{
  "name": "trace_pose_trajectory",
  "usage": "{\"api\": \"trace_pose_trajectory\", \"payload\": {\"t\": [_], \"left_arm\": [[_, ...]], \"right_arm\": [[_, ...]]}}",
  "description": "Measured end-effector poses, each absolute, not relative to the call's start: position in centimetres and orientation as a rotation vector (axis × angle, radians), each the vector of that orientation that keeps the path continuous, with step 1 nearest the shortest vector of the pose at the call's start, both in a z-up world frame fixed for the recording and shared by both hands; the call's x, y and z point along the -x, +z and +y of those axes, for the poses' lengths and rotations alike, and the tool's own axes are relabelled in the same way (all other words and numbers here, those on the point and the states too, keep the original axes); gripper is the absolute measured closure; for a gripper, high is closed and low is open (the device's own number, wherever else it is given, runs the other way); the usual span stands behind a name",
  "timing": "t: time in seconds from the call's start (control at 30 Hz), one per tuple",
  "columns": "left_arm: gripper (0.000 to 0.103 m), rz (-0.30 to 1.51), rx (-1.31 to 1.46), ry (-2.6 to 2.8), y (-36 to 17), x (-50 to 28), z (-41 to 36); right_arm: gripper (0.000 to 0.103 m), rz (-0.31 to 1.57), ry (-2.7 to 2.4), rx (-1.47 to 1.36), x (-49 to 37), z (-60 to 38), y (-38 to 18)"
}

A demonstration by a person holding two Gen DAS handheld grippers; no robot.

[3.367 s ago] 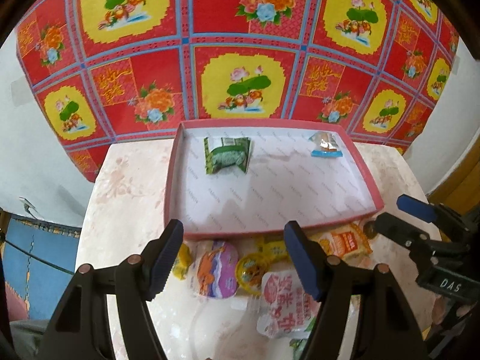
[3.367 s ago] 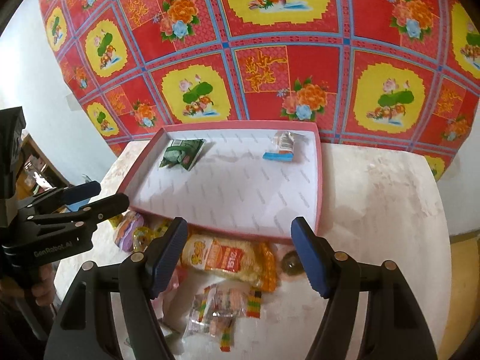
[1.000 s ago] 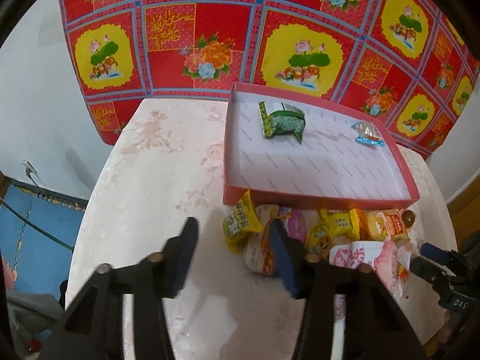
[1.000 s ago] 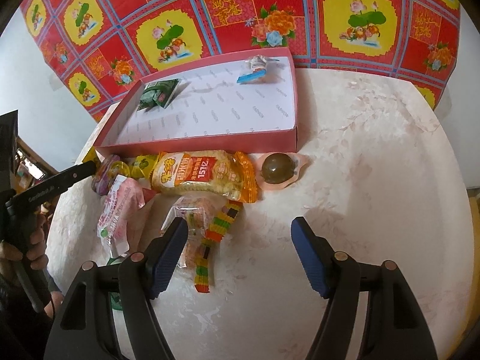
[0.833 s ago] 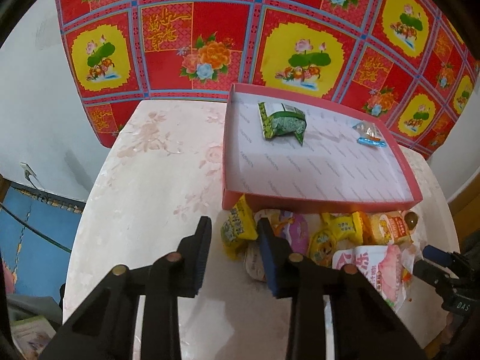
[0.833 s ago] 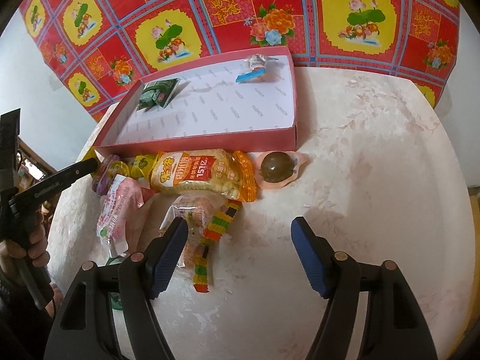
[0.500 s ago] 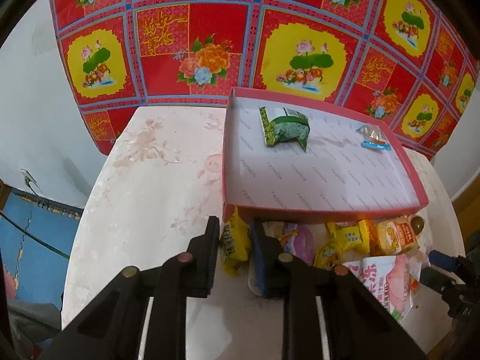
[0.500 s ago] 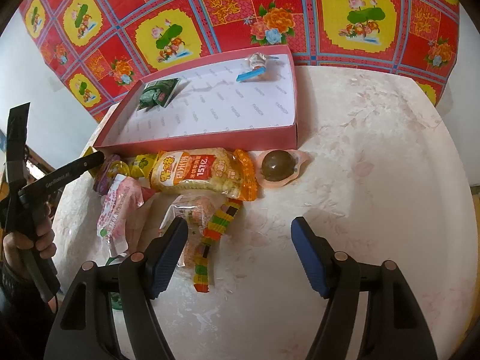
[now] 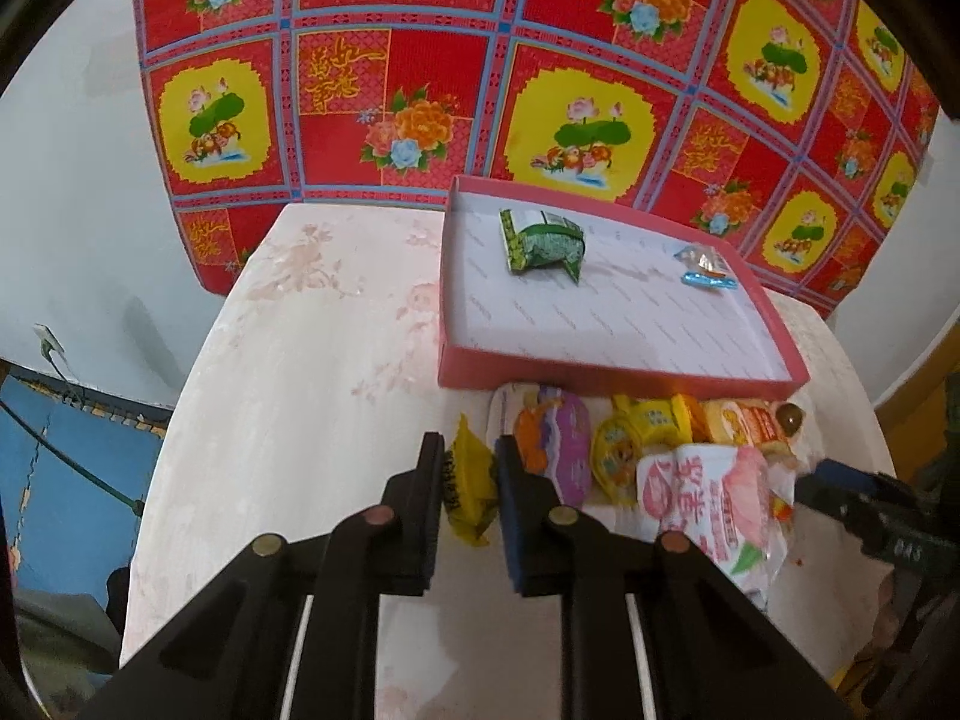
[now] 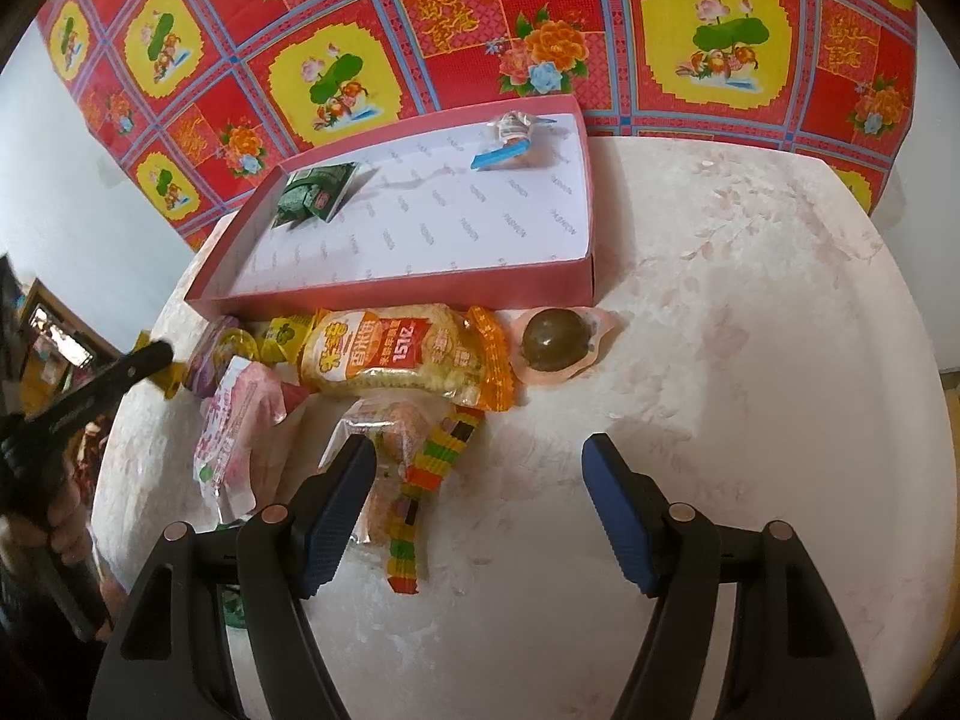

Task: Organize snacks
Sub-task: 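Grasp the yellow packet with the left tool and lift it, then grasp the brown round snack with the right tool while the left tool holds the yellow packet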

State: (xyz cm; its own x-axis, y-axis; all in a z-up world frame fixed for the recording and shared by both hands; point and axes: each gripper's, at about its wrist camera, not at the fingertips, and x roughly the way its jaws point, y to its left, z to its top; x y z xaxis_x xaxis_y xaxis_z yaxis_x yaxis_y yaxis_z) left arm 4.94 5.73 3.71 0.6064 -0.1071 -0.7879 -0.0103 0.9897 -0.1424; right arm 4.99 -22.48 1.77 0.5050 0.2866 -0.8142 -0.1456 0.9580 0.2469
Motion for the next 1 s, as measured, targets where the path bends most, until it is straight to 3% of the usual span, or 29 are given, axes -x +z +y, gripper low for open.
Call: {"api": "trace_pose_trajectory", "payload": {"t": [0.4,1.0], "left_arm": [[0.084,0.956,0.160,-0.045,1.8,-4.7,6.3],[0.083,0.964,0.146,-0.036,1.2,-4.7,6.3]], "right_arm": [[0.032,0.958,0.228,-0.222,-6.1,-24.3,2.1],[0.059,0.930,0.136,-0.162,-9.1,-24.0,0.8]]}}
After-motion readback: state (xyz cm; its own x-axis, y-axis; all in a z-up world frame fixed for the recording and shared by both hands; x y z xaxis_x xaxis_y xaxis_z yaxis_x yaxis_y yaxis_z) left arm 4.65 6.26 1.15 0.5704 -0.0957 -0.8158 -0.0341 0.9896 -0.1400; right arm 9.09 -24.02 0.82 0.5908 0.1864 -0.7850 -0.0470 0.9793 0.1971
